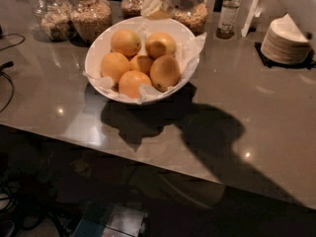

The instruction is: Pick orange from white bowl

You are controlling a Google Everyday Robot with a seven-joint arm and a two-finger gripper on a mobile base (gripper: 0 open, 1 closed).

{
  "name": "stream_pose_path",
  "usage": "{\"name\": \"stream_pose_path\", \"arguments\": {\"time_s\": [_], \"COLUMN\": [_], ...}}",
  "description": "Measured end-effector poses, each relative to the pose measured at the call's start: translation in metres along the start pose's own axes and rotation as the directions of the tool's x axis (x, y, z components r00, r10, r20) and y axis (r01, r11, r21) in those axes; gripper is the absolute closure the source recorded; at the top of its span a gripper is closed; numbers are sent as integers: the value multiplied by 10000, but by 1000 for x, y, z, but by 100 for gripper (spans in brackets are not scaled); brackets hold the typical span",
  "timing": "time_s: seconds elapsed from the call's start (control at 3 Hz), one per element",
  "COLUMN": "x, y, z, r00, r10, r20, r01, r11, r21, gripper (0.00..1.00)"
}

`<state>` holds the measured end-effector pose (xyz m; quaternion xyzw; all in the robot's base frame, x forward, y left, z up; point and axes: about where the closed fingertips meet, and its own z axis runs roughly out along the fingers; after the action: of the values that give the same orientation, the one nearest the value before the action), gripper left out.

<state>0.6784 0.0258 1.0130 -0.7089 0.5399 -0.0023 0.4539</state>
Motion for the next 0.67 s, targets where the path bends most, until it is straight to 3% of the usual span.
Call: {"name": "stream_pose_path", "arguments": {"time_s": [0.33,0.67], "x": [9,12], "y": [12,13], "z": [-44,-47], "r00": [9997,9995], "r10": [242,294], "r20": [-63,-92], "r01": [-241,-292], "r11": [9995,9994], "r21": [200,186], "gripper": [100,81]}}
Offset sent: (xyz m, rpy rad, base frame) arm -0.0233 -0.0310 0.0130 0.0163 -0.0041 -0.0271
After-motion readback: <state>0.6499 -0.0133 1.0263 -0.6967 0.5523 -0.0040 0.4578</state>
